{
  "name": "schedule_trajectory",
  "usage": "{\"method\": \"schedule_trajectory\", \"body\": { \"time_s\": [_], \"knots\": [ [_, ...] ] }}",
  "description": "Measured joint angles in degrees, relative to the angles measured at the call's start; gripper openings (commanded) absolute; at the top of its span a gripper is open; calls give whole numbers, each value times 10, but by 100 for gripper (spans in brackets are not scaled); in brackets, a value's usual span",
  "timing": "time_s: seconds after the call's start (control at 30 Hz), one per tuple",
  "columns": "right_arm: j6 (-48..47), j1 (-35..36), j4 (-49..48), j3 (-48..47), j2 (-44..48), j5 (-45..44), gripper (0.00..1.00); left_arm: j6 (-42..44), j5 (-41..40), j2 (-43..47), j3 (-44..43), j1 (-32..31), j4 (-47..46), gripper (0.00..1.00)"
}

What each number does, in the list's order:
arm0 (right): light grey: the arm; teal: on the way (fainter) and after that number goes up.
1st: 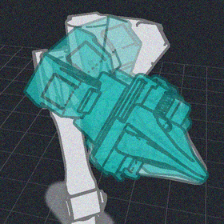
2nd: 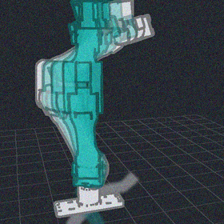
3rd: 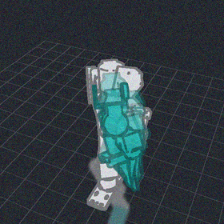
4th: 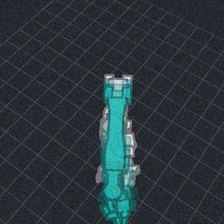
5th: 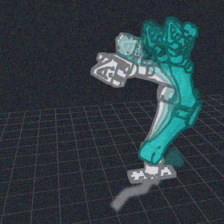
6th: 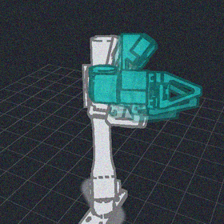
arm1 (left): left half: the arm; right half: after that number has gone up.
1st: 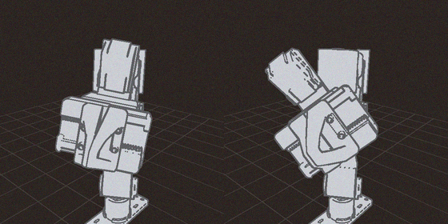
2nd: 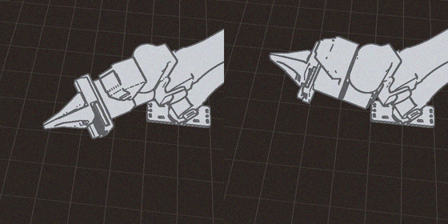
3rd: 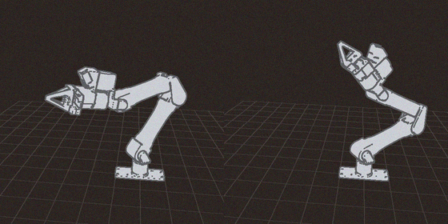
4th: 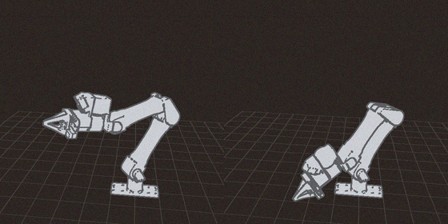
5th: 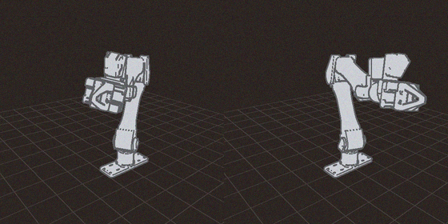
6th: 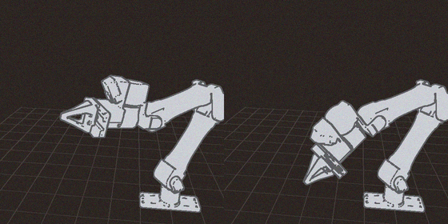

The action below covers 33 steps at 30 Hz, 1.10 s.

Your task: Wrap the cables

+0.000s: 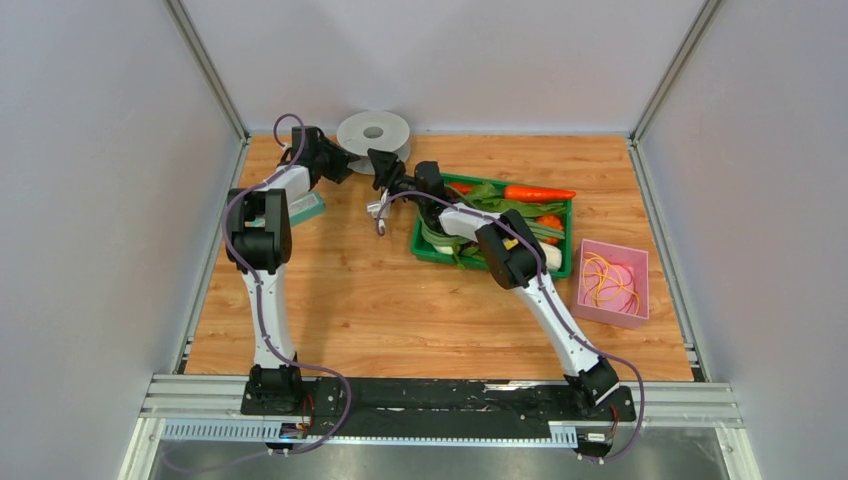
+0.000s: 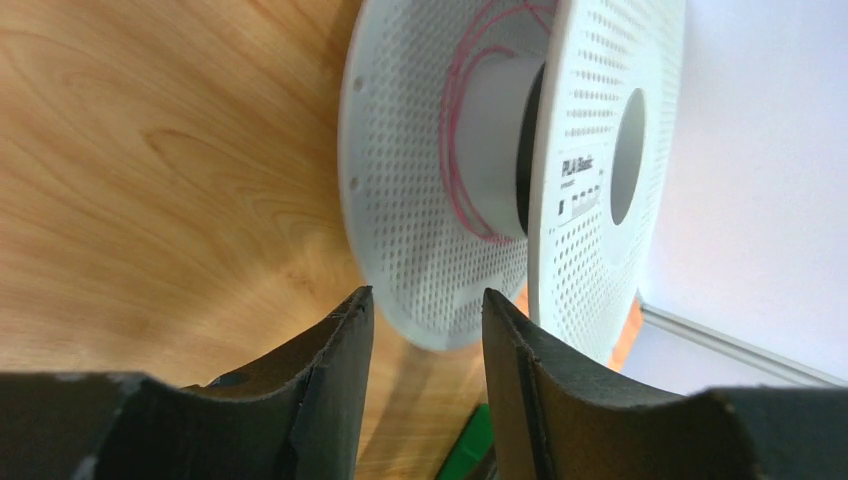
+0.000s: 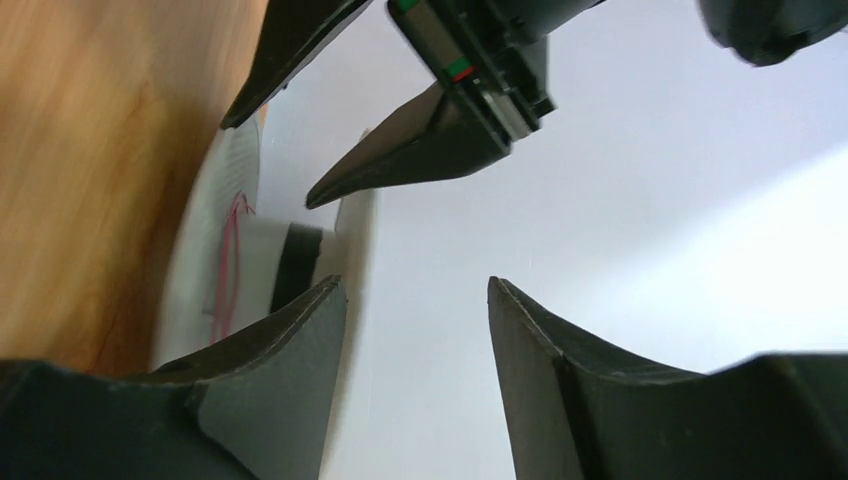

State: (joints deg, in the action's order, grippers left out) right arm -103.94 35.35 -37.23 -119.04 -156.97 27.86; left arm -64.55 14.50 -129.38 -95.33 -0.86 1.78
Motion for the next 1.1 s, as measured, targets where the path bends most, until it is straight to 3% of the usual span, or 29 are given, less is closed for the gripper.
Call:
{"method": "schedule_trajectory", "body": {
  "time_s": [0.23, 0.47, 0.77, 1.0, 1.1],
  "knots": [
    [38, 3, -48, 33, 15, 26, 72, 6, 0, 0, 9, 2, 10, 52],
    [86, 6, -93, 60, 28, 37, 82, 20, 0, 31, 85, 2, 11, 53],
    [131, 18, -106, 3, 16, -15, 87, 39, 3, 110, 118, 2, 10, 54],
    [167, 24, -105, 3, 24, -40, 92, 57, 4, 151, 132, 2, 10, 59],
    [177, 24, -102, 23, 46, -50, 96, 66, 1, 178, 149, 2, 19, 66]
  ]
}}
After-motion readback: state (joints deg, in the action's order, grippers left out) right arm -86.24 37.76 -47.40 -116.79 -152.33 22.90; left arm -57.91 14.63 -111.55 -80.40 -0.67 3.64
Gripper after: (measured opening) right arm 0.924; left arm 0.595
